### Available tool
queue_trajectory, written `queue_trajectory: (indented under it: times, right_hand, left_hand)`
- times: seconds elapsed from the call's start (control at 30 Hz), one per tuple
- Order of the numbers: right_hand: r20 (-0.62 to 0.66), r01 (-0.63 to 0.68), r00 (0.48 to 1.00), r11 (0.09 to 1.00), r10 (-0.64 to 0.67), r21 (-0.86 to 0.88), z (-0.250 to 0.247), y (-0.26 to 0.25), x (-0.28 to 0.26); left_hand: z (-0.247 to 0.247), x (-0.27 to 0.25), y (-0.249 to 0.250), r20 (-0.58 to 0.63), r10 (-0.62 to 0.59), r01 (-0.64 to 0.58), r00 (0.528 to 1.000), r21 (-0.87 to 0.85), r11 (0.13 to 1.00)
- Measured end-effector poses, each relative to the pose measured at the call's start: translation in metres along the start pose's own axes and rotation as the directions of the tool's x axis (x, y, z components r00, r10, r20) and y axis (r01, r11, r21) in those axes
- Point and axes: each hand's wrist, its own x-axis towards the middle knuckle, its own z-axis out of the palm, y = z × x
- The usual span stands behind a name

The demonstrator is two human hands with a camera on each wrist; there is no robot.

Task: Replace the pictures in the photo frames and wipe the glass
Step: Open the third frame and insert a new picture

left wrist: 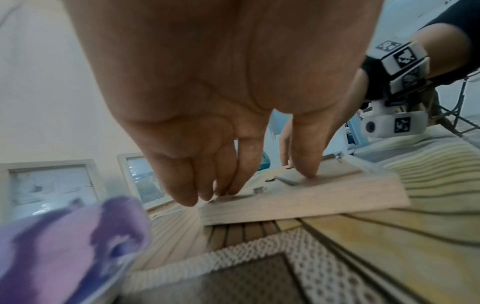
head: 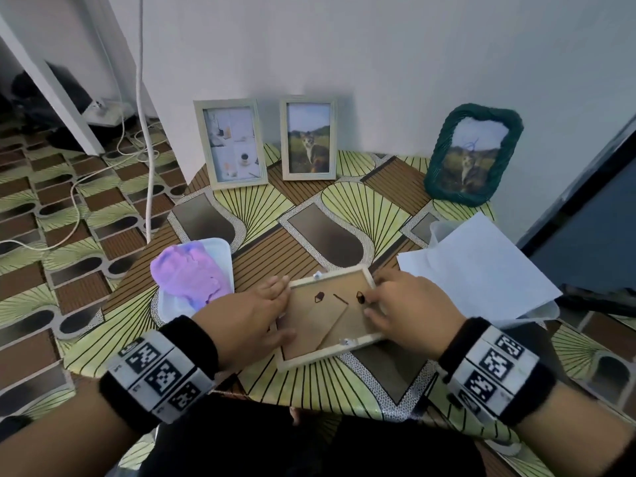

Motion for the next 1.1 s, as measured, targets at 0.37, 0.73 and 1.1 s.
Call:
queue_trajectory:
  times: [0.37, 0.73, 1.1]
  right_hand:
    - [-0.051, -0.125, 0.99, 0.985, 0.132, 0.122, -0.009, 0.006, 0.005]
    - [-0.084, -0.167, 0.978, 0.961, 0.19, 0.219, -0.009, 0.016, 0.024]
    - [0.004, -0.28, 0.957, 0.917, 0.291, 0.286, -0.005, 0.022, 0.044]
  left_hand:
    - [-0.022, 0.051, -0.01, -0.057, 0.014, -0.013, 0.998, 0.021, 1.0]
    - [-0.017, 0.058, -0.016, -0.213, -0.239, 0.219, 0.947, -0.112, 0.969]
    - [-0.021, 0.068, -0.013, -0.17, -0.35, 0.314, 0.921, -0.206, 0.927]
